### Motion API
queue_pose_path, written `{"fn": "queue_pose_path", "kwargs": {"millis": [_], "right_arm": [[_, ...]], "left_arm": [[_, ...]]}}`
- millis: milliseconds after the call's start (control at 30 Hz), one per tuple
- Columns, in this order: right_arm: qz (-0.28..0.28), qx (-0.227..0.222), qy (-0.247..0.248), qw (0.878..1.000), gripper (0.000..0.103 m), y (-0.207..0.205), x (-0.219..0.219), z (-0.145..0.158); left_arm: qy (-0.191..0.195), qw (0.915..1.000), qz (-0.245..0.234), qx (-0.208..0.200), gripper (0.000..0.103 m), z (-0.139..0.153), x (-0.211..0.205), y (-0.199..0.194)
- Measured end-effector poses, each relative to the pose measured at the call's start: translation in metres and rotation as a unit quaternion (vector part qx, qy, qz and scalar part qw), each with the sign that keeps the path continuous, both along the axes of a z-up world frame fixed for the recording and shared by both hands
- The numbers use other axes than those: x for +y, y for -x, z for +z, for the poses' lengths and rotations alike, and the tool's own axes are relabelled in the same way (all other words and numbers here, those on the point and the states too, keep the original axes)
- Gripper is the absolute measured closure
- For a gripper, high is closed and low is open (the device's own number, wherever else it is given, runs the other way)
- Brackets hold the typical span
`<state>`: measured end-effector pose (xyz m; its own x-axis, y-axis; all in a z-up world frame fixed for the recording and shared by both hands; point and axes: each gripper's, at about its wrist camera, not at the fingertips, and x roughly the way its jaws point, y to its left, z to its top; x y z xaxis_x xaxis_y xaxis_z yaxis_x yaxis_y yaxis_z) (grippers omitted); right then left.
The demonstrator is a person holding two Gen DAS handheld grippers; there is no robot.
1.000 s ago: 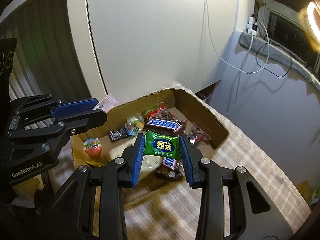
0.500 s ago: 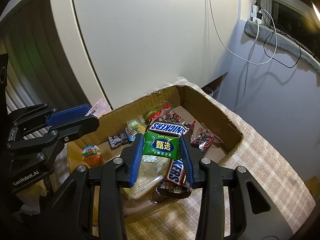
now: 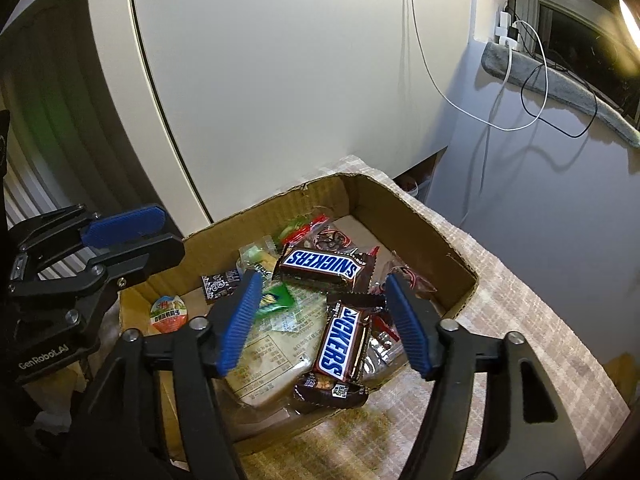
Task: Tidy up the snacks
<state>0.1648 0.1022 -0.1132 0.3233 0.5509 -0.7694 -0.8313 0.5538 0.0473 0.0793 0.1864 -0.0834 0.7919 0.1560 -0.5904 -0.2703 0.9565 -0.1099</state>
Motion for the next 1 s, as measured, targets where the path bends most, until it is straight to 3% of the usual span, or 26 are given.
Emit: {"fn": "queue_pose_path", "kwargs": {"millis": [67, 167, 300, 1000], "right_arm": [[-0.004, -0.007, 0.003, 1.000, 0.017, 0.001, -0.001, 0.001], [-0.006, -0.013, 0.009, 1.000, 0.012, 0.002, -0.001, 0.002], [-0.009, -0.025, 0.022, 0.999, 0.011, 0.004, -0.001, 0.001], [-0.042, -0.016, -0.010, 0.999, 0.010, 0.018, -0.027, 0.014]], "left_arm": [[-0.001, 1.0000, 0.002, -0.001, 0.047, 0.001, 0.001, 0.001], [-0.002, 1.0000, 0.008, -0.002, 0.031, 0.003, 0.001, 0.001], [-0.004, 0.9999, 0.011, 0.003, 0.024, 0.003, -0.001, 0.001], [0.002, 0.9997, 0.026, 0.000, 0.023, 0.007, -0.009, 0.014]]}}
